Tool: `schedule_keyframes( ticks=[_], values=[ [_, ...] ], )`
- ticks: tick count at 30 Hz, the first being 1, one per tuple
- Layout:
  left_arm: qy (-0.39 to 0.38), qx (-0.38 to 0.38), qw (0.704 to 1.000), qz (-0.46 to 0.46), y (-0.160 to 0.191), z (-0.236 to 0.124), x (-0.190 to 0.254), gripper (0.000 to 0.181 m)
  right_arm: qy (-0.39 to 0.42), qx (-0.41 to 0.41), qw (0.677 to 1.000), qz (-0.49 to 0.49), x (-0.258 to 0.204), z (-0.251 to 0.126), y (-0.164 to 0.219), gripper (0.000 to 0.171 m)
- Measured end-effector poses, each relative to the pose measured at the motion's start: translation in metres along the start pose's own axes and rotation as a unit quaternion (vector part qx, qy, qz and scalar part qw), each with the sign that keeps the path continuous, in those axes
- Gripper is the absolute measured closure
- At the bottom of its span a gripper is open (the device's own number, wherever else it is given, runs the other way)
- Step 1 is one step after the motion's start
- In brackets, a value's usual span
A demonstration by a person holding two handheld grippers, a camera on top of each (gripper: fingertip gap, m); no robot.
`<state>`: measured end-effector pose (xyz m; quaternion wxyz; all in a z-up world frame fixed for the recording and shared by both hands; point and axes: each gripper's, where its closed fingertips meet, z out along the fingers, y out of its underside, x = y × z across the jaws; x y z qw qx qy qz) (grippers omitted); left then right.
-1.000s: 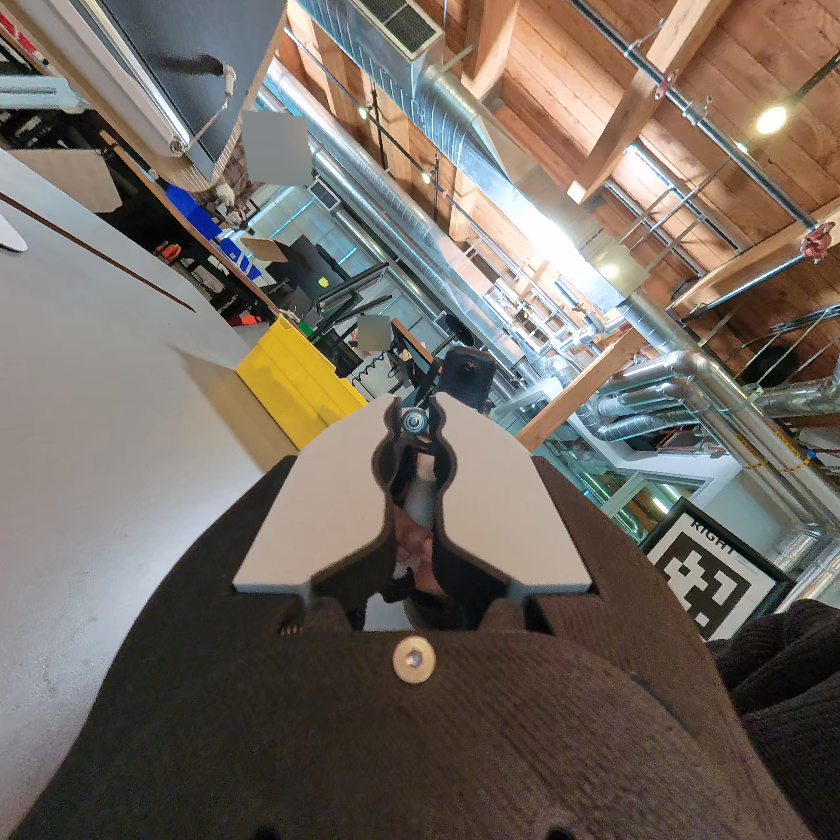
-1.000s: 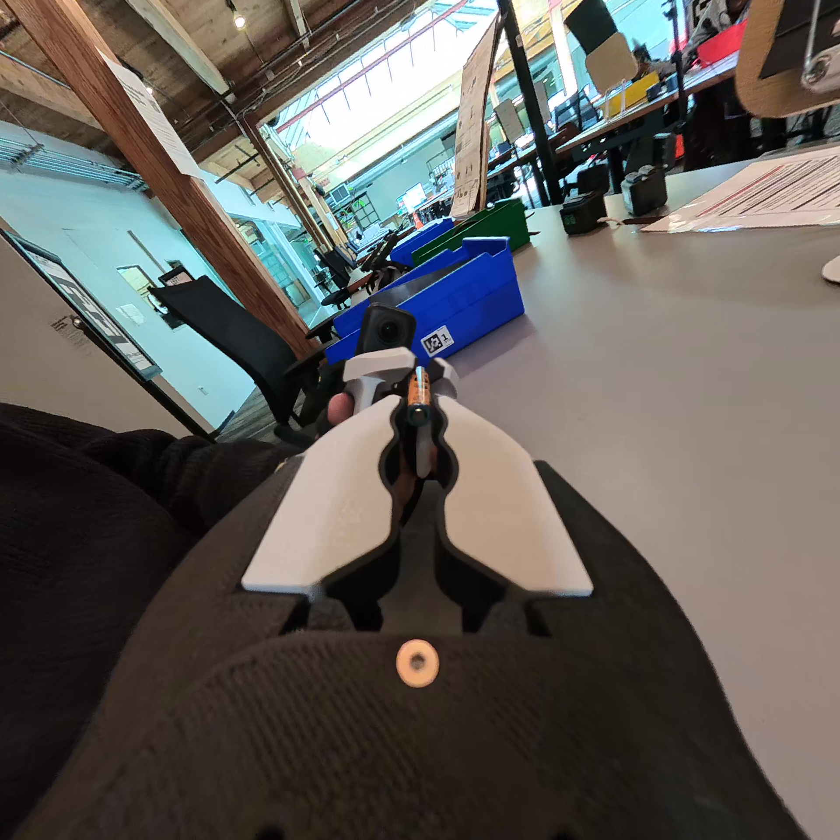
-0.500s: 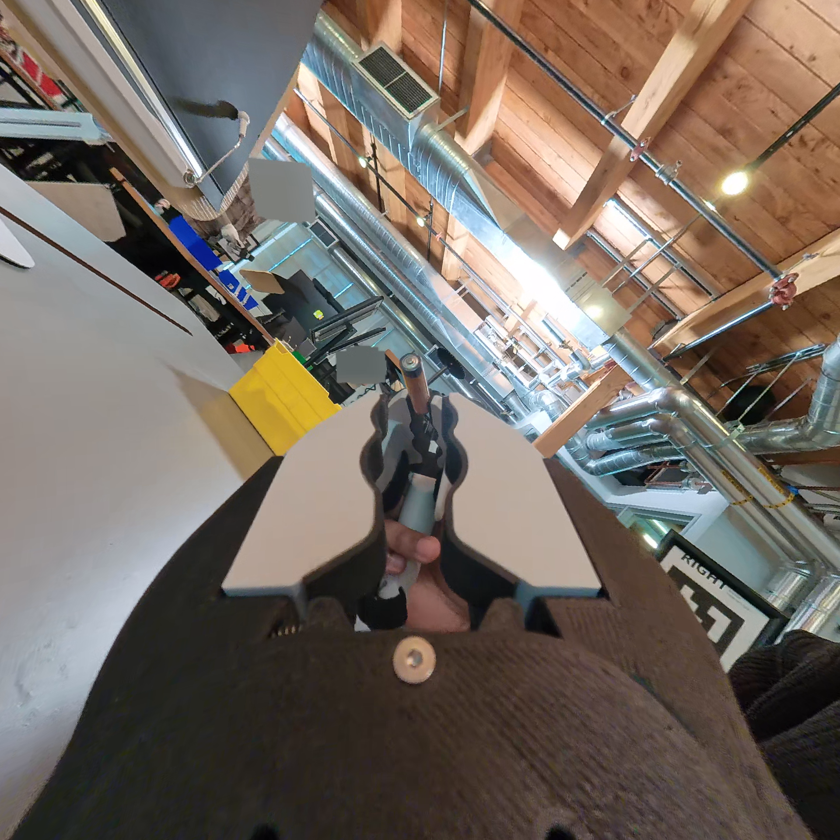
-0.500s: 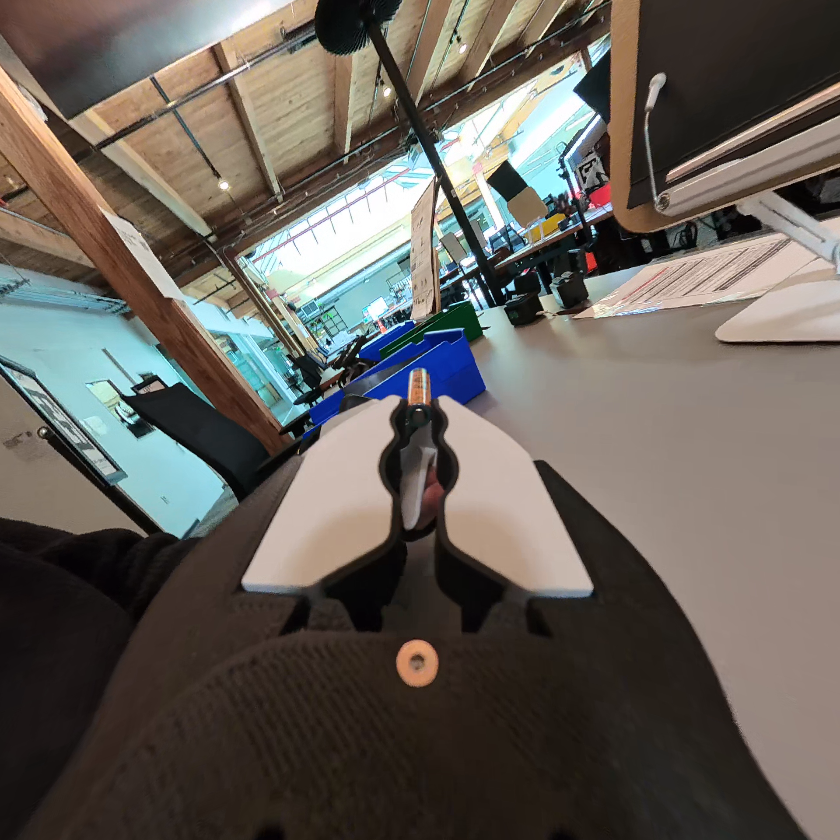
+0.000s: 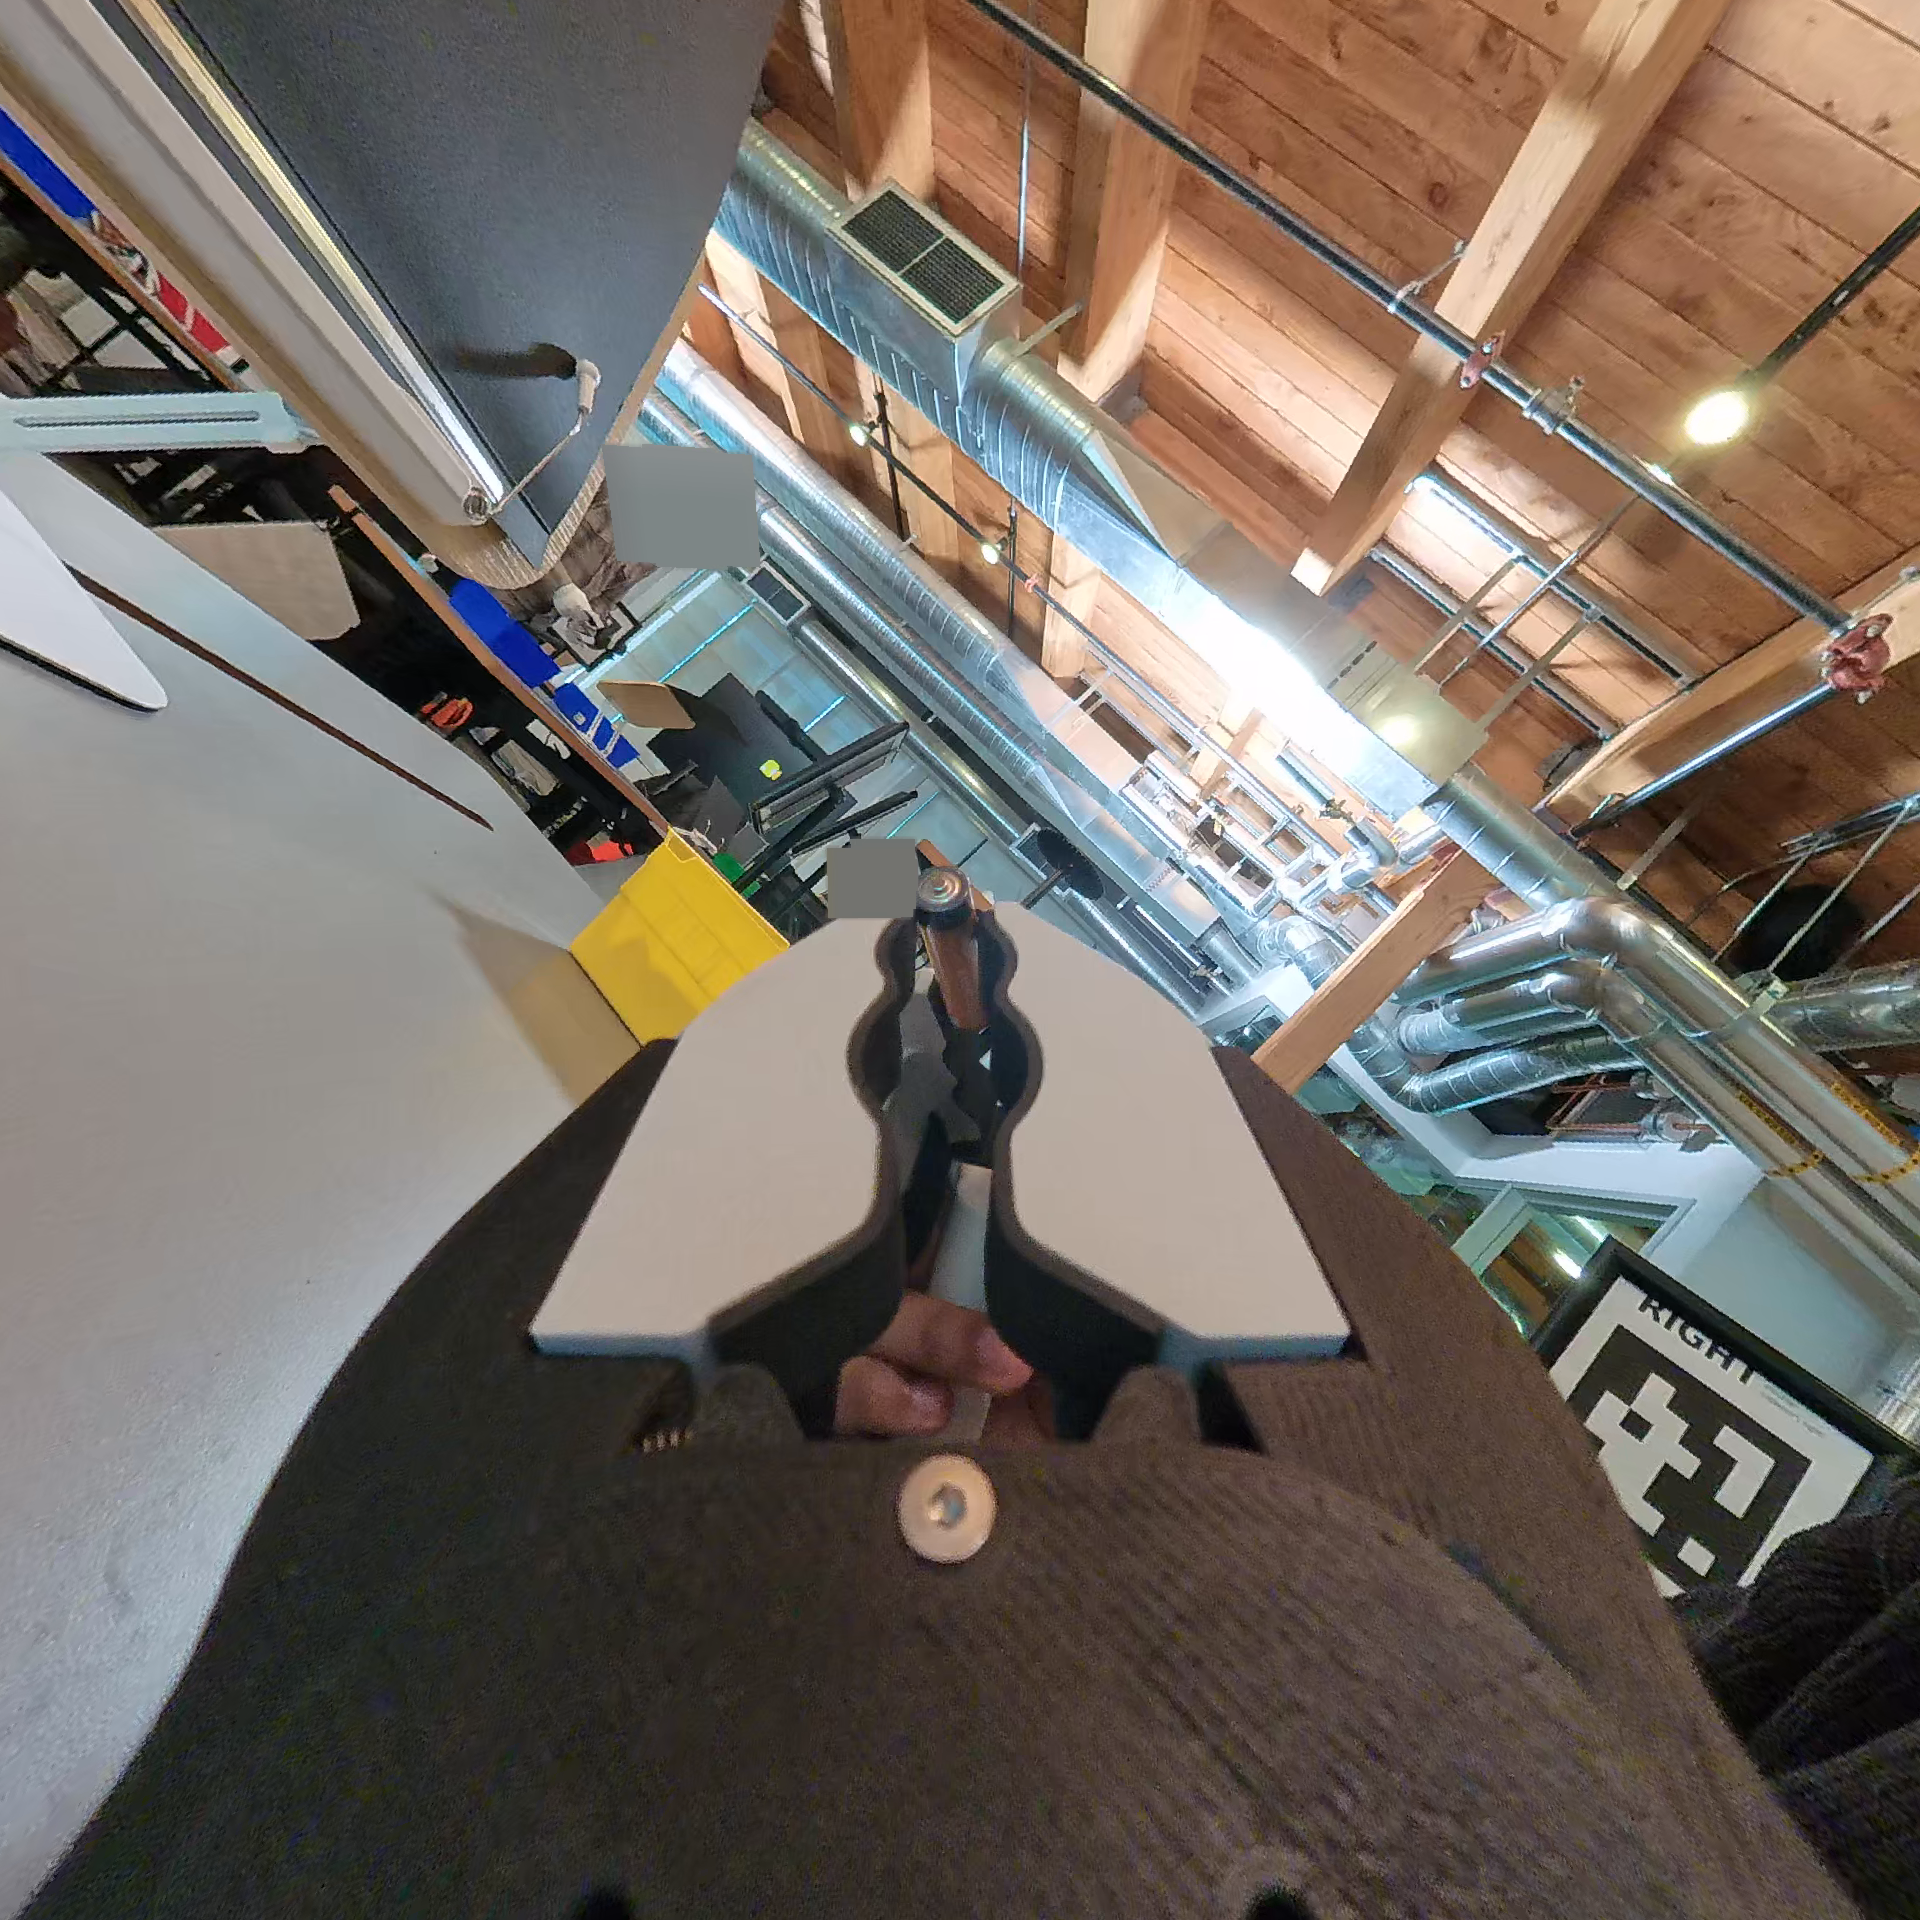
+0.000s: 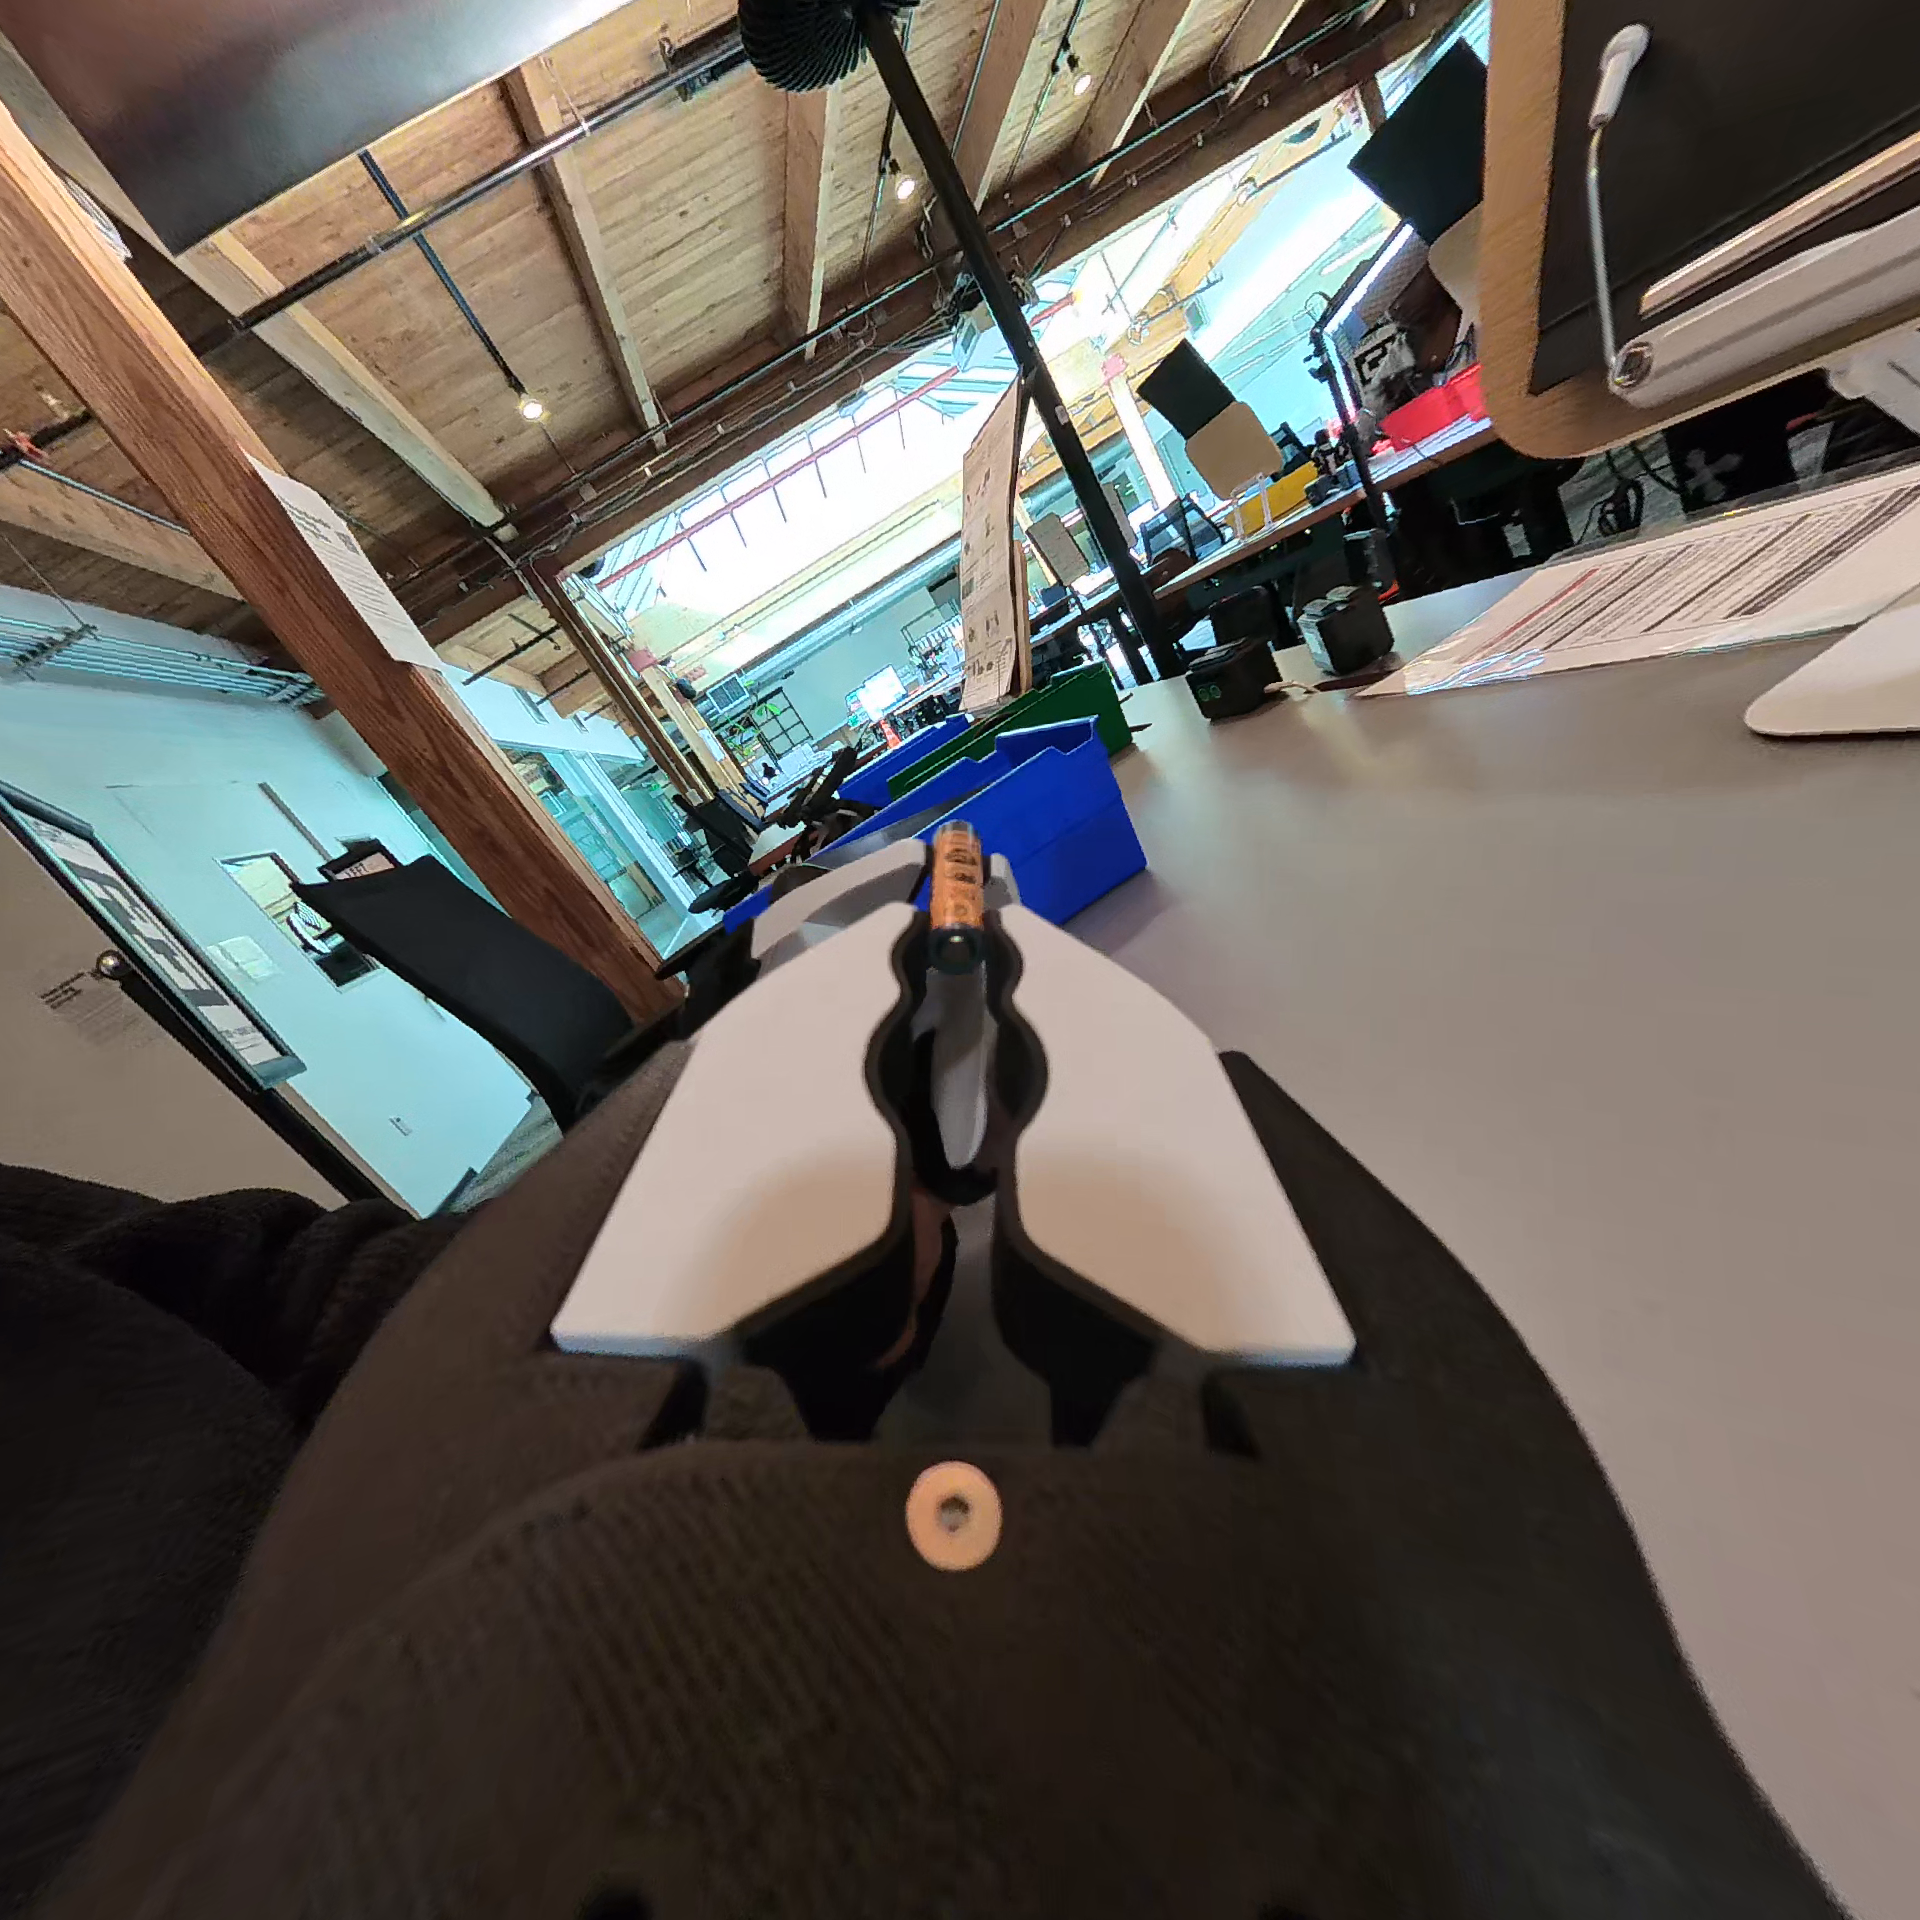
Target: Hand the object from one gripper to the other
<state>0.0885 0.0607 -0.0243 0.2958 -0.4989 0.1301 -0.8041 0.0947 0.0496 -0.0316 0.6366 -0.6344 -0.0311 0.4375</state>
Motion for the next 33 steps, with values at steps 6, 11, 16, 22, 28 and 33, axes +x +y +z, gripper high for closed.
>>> schedule_keyframes(
  ticks=[6,11,16,22,28,33],
  values=[
    [0.003,0.006,1.0,-0.005,-0.004,-0.001,0.0,0.172,0.01,-0.034,0.999,-0.028,-0.001,0.005,0.012,0.161],
    [0.005,0.002,1.0,0.001,-0.004,-0.001,0.002,0.171,0.024,-0.065,0.996,-0.061,-0.001,0.008,0.021,0.161],
    [0.004,-0.013,1.0,0.009,-0.002,-0.001,0.001,0.171,0.031,-0.077,0.993,-0.08,-0.001,0.008,0.023,0.161],
    [-0.01,-0.048,0.998,0.032,-0.001,-0.001,-0.004,0.172,0.04,-0.081,0.993,-0.073,0.003,0.007,0.023,0.159],
    [-0.053,-0.053,0.995,0.066,-0.017,-0.008,-0.018,0.172,0.064,-0.045,0.993,-0.092,0.014,-0.003,0.002,0.132],
    [-0.086,-0.11,0.977,0.159,-0.016,-0.008,-0.023,0.171,0.078,-0.038,0.992,-0.095,0.024,-0.014,-0.009,0.134]
  ],
)
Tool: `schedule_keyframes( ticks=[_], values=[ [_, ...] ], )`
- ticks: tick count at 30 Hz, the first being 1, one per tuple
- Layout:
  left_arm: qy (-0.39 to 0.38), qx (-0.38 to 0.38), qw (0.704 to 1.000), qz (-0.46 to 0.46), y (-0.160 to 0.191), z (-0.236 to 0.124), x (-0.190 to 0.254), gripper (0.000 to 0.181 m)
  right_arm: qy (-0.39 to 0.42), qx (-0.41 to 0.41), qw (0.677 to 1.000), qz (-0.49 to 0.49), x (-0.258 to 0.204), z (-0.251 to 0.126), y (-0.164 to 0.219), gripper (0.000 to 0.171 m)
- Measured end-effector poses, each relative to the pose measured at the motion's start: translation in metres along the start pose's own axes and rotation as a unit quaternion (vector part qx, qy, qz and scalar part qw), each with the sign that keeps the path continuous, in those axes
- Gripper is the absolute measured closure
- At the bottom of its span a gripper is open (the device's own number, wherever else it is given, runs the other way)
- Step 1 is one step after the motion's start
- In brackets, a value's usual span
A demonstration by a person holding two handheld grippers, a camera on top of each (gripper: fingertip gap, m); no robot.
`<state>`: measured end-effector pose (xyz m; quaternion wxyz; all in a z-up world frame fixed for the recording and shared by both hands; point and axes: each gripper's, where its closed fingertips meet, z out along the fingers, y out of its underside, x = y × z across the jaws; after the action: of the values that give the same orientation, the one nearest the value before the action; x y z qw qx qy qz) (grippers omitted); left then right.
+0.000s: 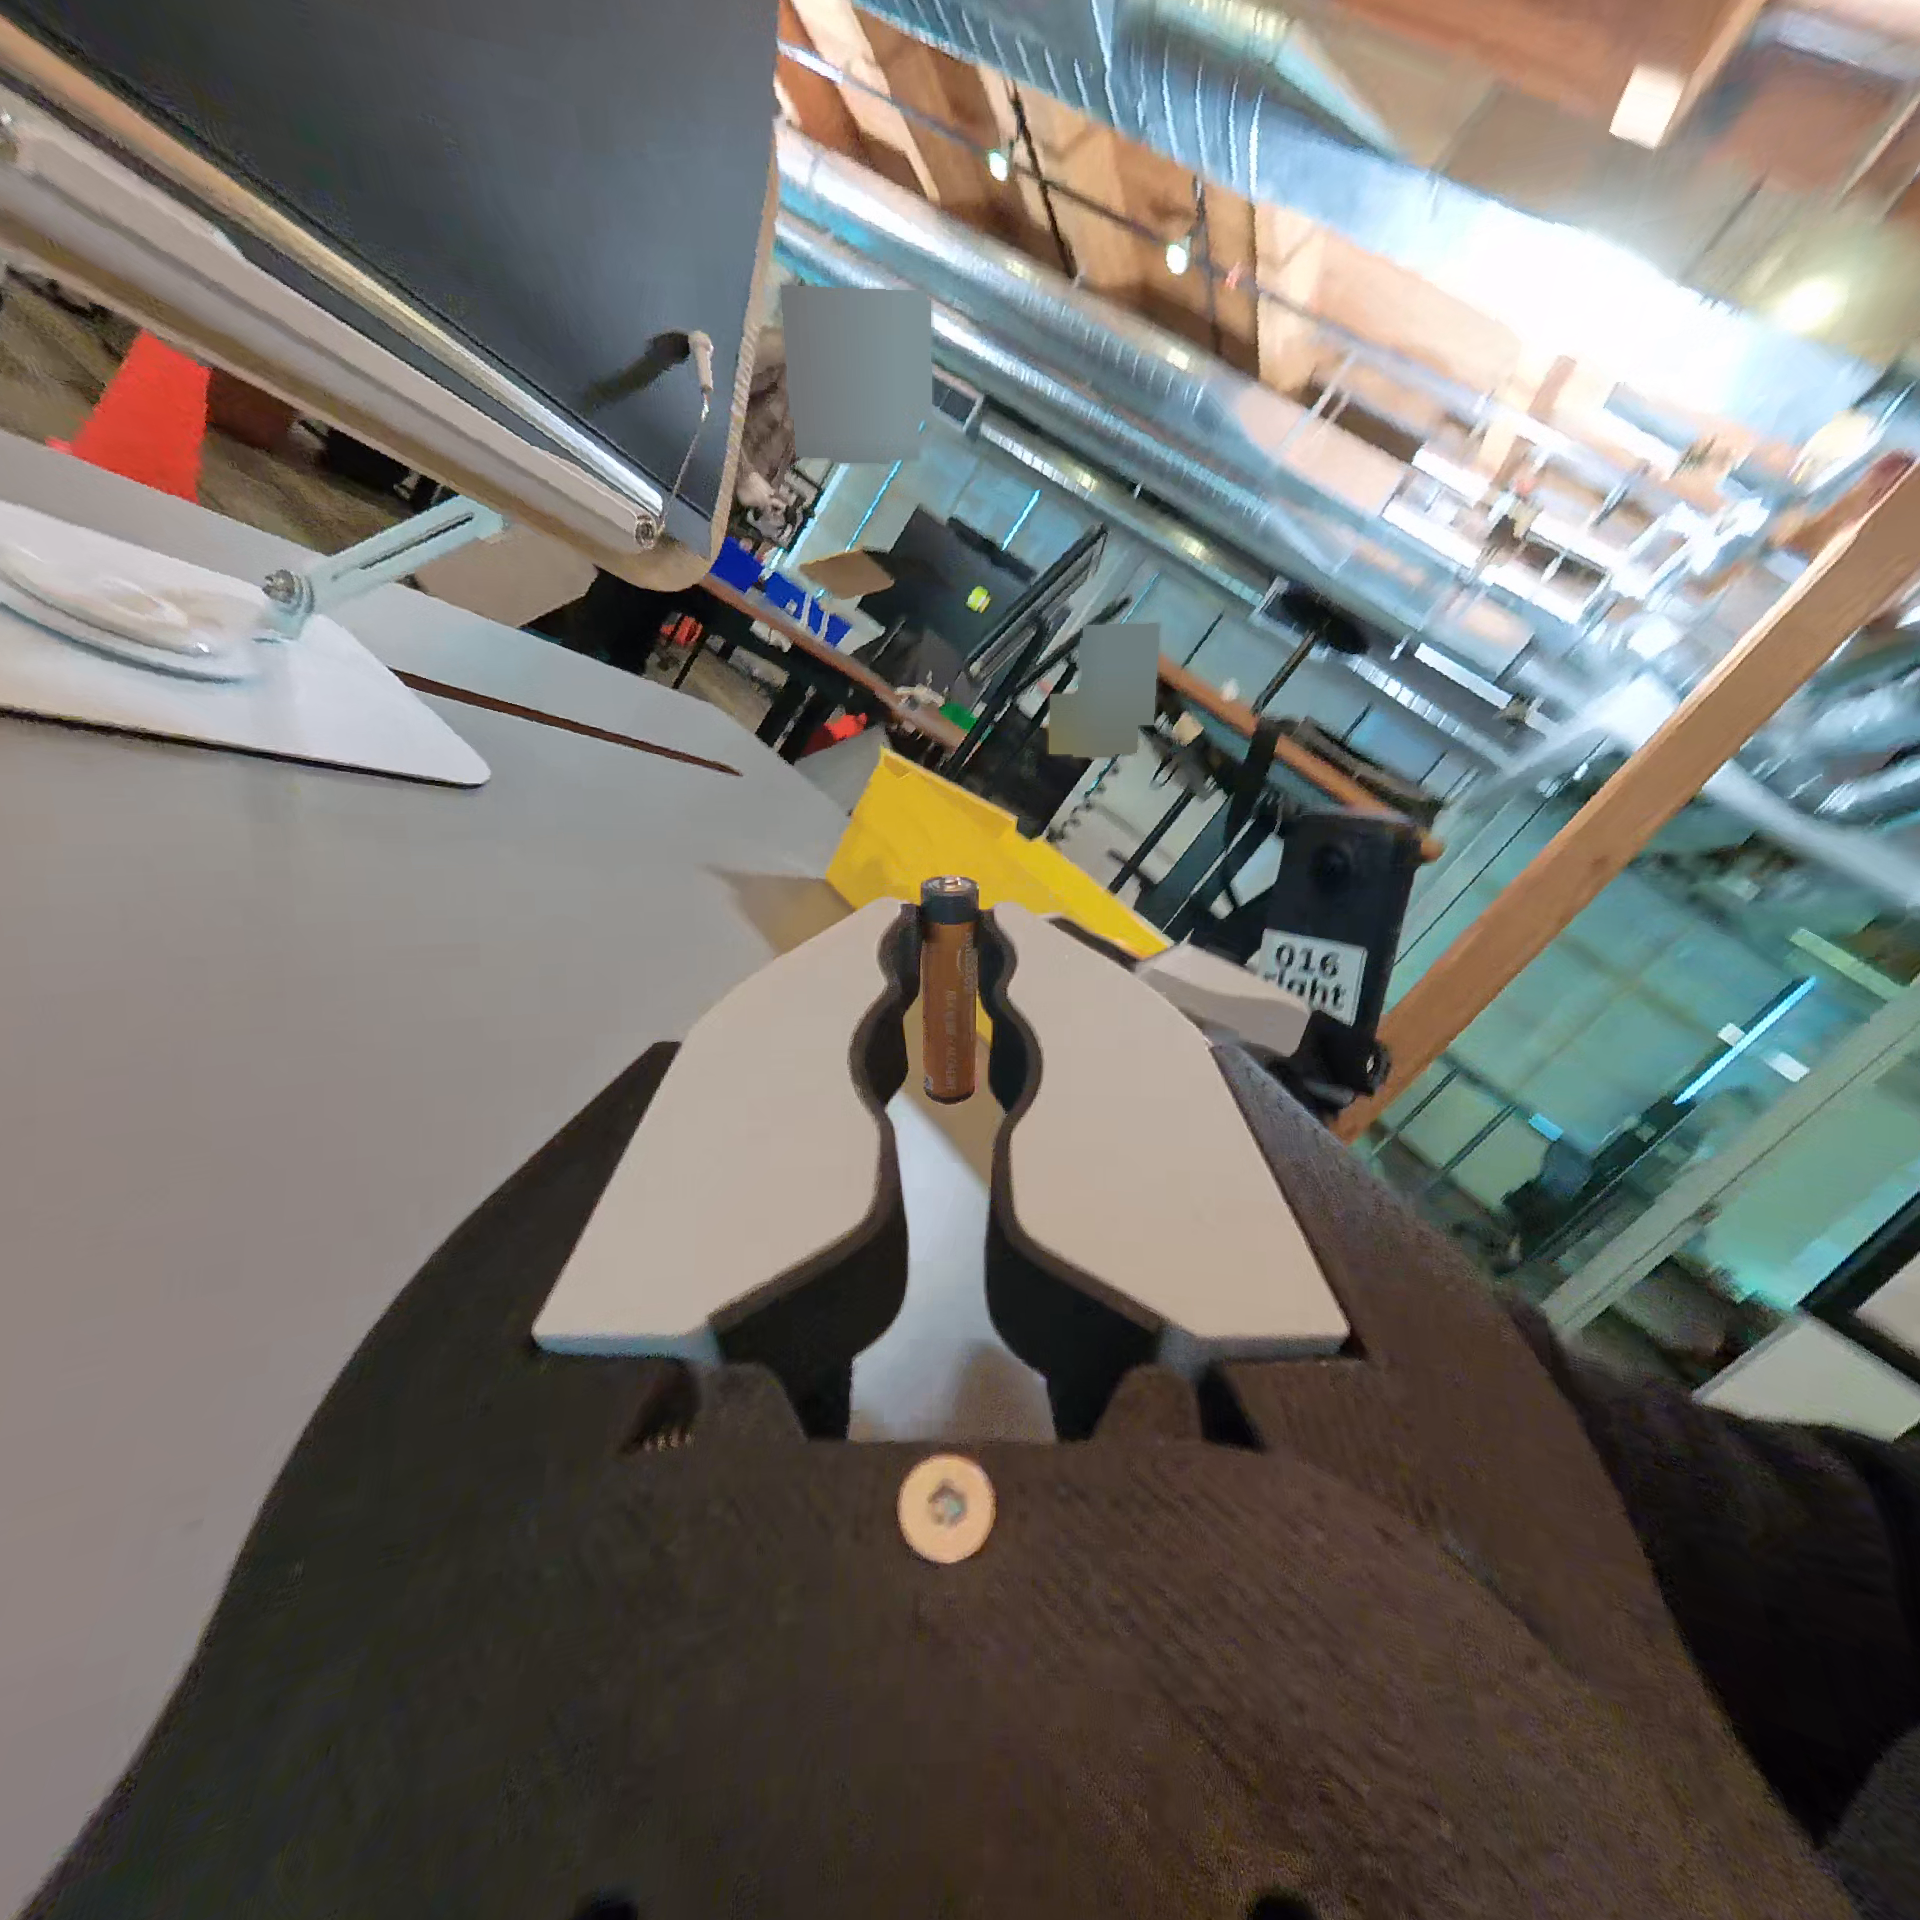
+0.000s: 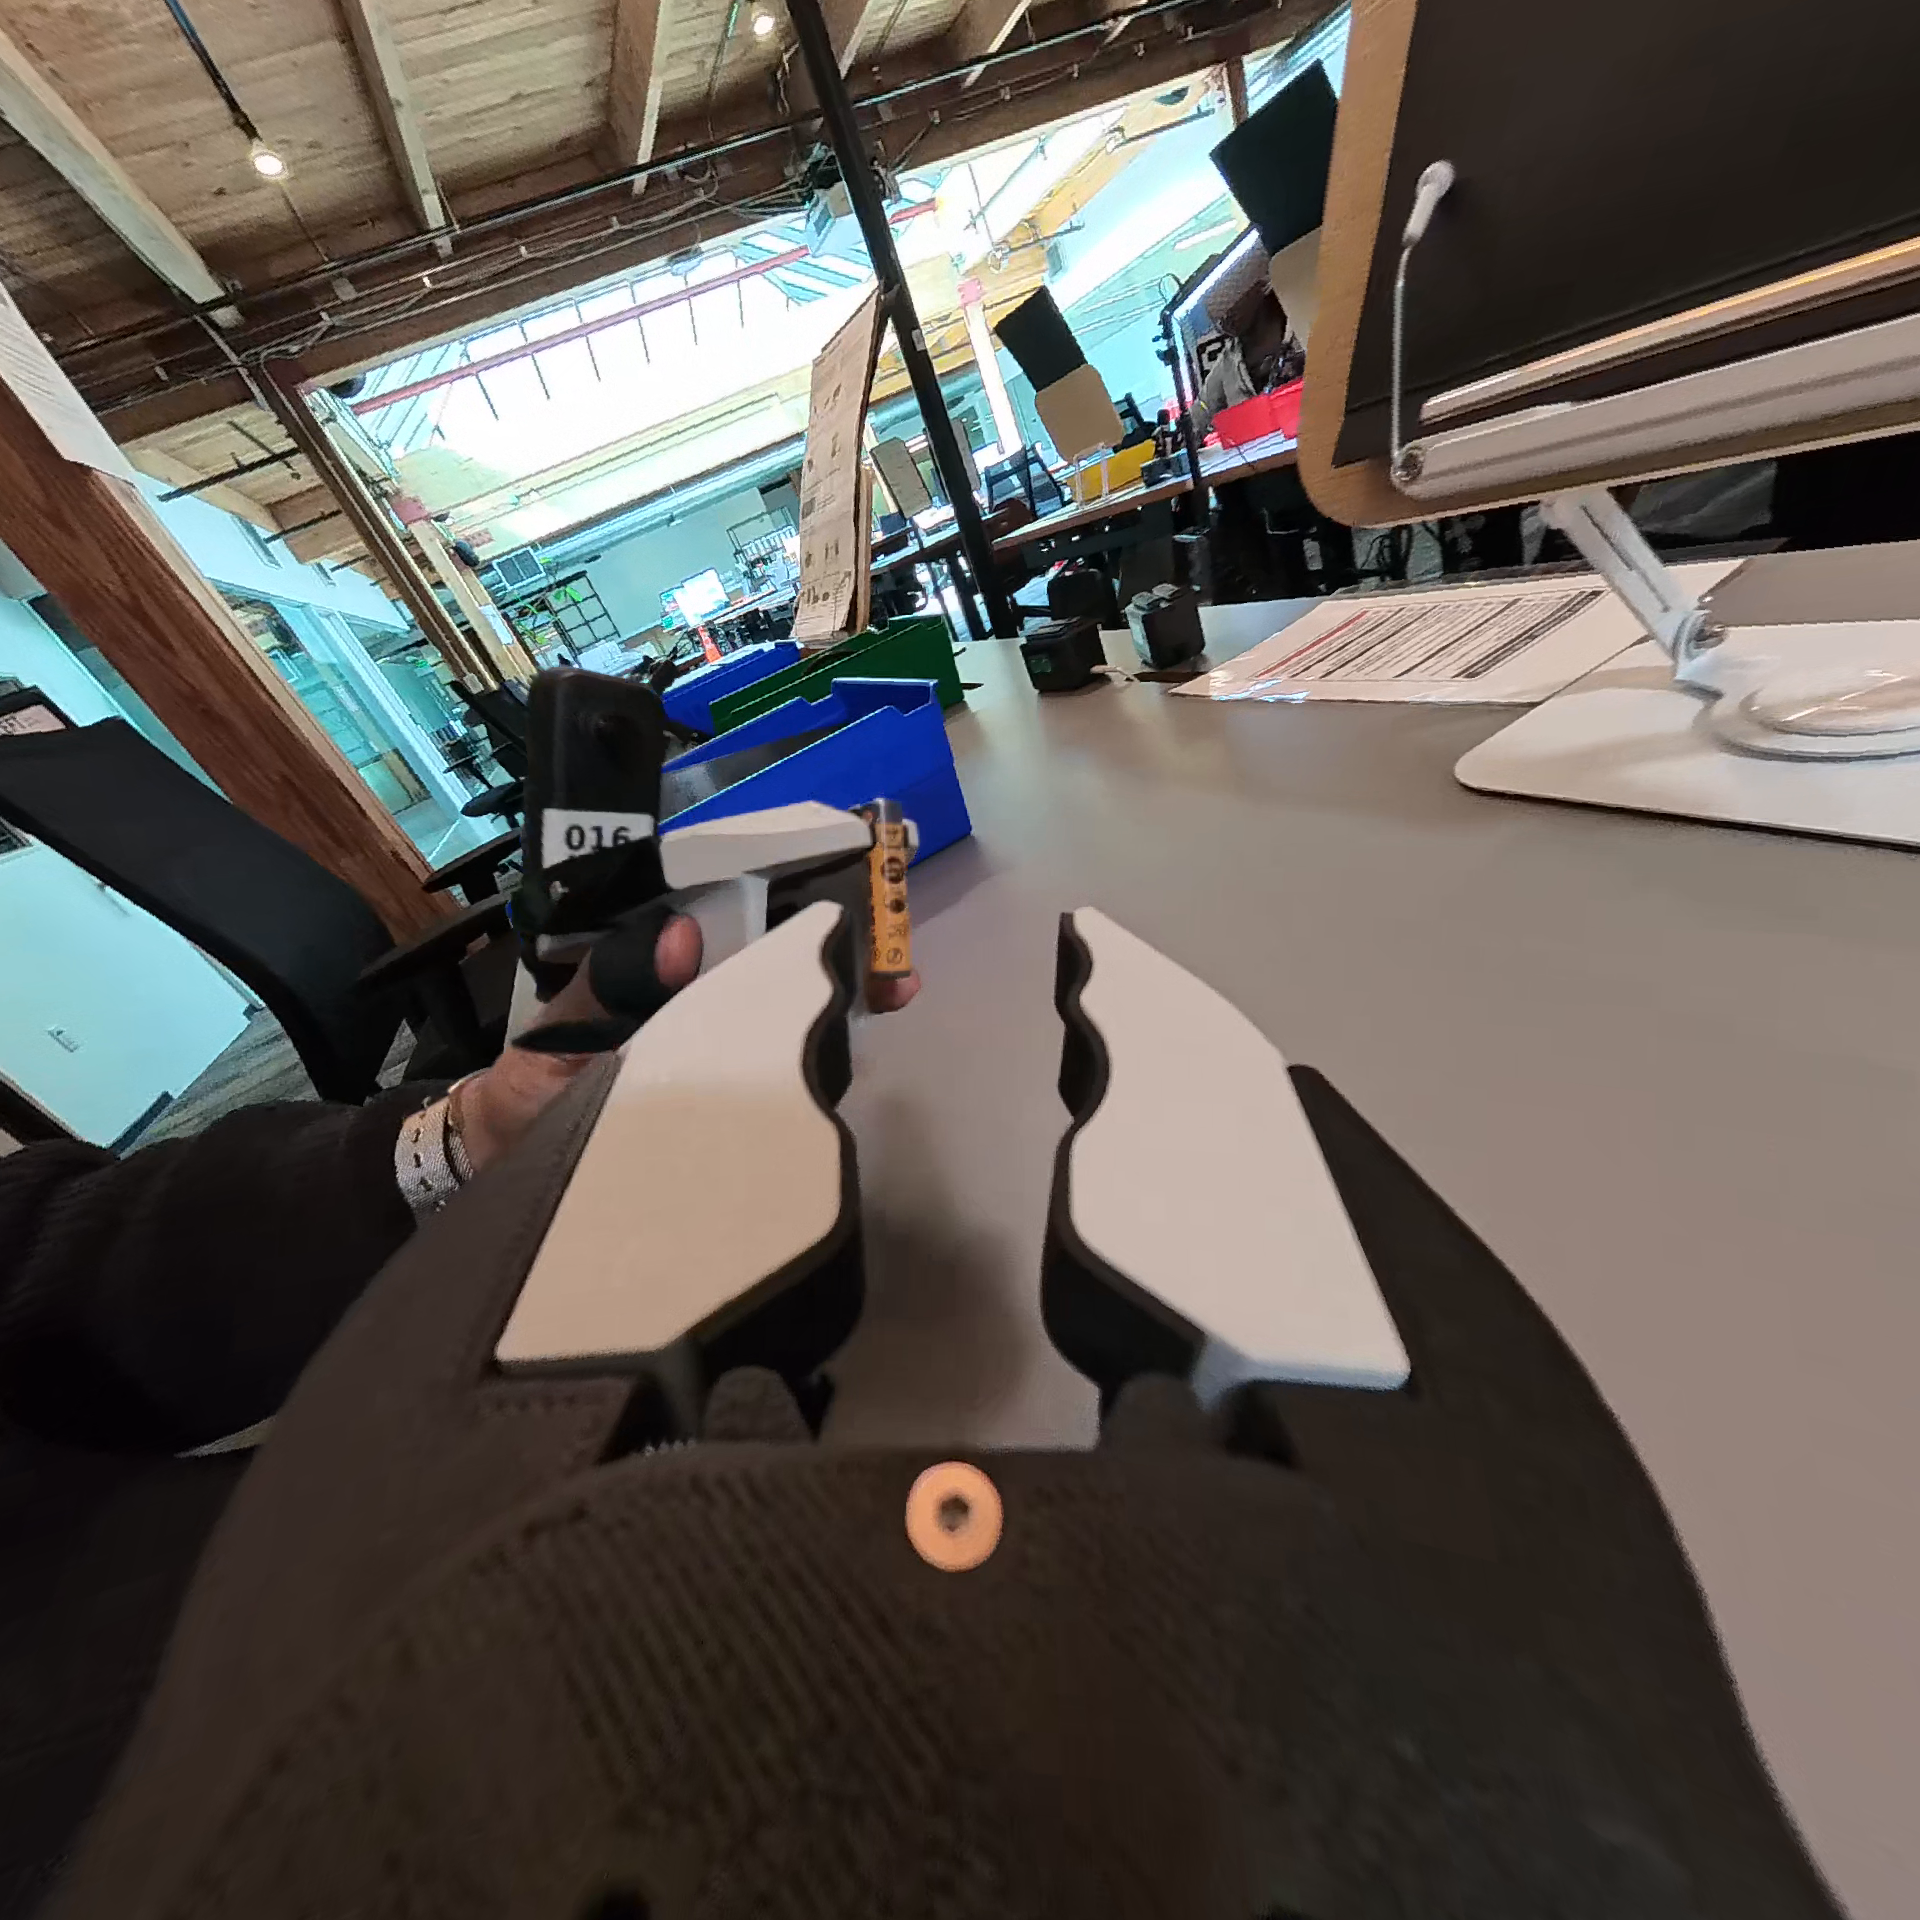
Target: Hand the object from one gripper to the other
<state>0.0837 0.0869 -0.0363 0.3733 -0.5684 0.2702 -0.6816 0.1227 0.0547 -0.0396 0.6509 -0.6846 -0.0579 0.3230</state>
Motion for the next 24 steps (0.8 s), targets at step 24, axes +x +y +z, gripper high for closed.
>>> schedule_keyframes(
  ticks=[24],
  values=[
    [0.001,-0.162,0.958,0.236,0.056,0.015,0.02,0.172,-0.053,-0.076,0.996,0.016,-0.012,0.002,0.02,0.155]
  ],
)
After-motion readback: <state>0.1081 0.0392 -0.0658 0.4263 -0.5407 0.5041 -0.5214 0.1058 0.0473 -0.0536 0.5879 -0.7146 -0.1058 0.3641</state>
